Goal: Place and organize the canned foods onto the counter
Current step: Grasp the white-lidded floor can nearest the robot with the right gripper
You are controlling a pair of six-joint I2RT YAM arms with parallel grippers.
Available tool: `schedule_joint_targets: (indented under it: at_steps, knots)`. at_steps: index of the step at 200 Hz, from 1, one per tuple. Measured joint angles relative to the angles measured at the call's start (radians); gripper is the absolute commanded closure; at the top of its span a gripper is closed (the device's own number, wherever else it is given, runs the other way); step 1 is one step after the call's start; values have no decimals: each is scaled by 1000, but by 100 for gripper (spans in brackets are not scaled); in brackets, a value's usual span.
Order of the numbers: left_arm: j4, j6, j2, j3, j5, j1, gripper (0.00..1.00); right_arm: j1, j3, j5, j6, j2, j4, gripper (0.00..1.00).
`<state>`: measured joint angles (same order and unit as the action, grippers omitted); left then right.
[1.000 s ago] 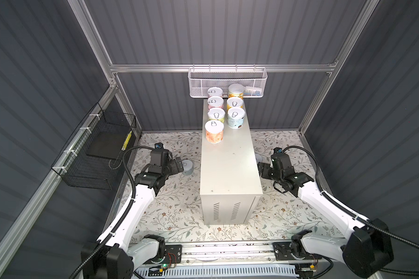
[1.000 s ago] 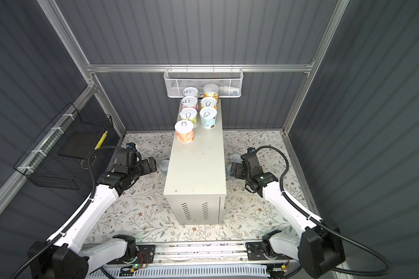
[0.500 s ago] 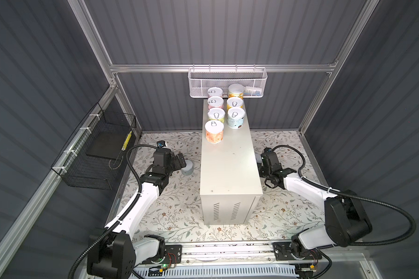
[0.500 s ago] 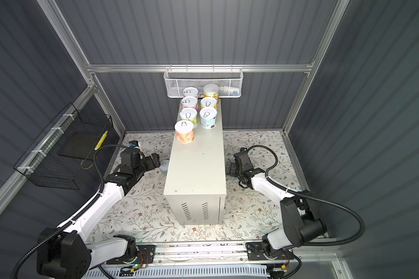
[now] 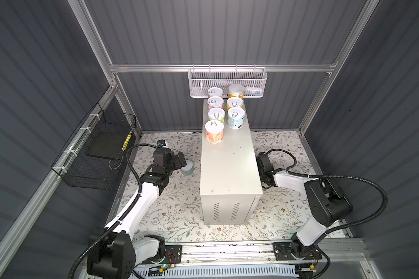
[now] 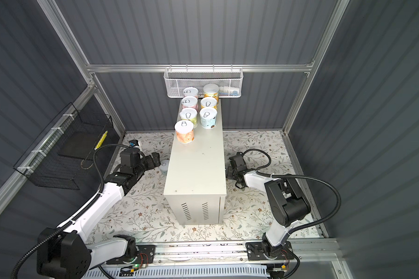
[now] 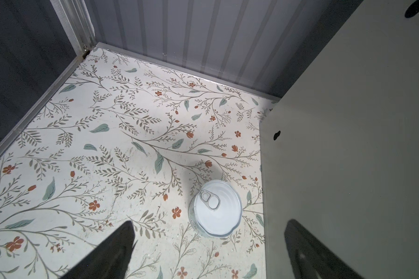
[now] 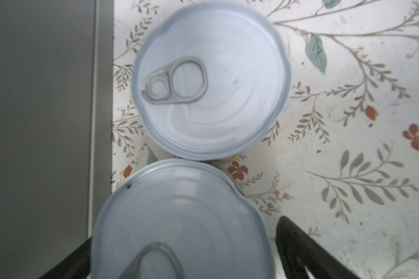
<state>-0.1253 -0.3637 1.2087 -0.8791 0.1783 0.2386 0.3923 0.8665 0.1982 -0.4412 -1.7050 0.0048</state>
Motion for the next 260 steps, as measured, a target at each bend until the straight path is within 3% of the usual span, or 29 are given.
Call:
schedule_joint_targets:
  at_steps: [159,220,260]
  knots:
    - [15,0,36,0,-27,0,3,-2,29,16,-17,-44,-5,6]
    - [17,-7,53,0,-50,0,3,-2,26,33,-31,-47,68,19]
    - [17,-7,57,0,-53,0,3,-1,21,39,-38,-48,77,12]
